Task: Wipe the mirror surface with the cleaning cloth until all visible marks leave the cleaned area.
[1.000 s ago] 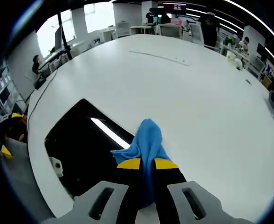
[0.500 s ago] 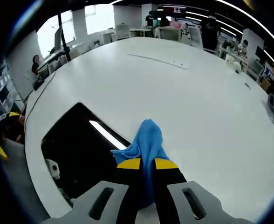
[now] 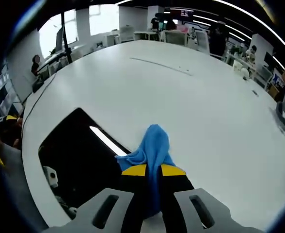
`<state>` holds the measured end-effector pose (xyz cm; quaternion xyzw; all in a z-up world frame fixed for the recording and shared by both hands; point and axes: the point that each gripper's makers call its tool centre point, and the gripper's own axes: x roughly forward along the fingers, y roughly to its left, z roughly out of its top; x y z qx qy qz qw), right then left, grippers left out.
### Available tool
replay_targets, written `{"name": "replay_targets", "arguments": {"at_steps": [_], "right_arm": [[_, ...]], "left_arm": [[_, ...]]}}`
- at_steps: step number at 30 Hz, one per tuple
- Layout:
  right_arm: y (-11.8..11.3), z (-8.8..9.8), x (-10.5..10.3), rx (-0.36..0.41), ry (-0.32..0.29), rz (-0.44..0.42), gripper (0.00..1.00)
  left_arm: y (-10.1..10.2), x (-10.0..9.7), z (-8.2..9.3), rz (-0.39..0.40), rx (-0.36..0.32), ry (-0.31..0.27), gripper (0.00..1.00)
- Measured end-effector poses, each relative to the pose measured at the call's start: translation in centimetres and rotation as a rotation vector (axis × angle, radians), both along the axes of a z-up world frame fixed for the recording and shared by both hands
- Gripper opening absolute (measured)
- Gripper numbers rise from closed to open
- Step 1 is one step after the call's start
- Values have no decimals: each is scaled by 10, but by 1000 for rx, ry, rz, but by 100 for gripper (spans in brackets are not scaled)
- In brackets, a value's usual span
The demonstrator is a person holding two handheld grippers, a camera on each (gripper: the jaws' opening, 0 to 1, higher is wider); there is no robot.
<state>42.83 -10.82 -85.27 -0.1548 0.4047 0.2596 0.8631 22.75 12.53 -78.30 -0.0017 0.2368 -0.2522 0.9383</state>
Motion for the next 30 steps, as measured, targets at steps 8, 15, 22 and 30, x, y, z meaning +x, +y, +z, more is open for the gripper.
{"name": "replay_targets", "arguments": {"at_steps": [8,15,22,30], "right_arm": [[0,0,1,17,14,-16,3],[3,10,7,53,-7,-31,3],[4,35,18,57,-58,-18,3],[6,46,5,60,-67,-25,3]], "left_arm": [[1,1,0,3,4,-2,82],[1,1,0,3,3,-3,82],[0,1,1,2,0,-10,83],[1,2,2,5,-3,-19,83]]}}
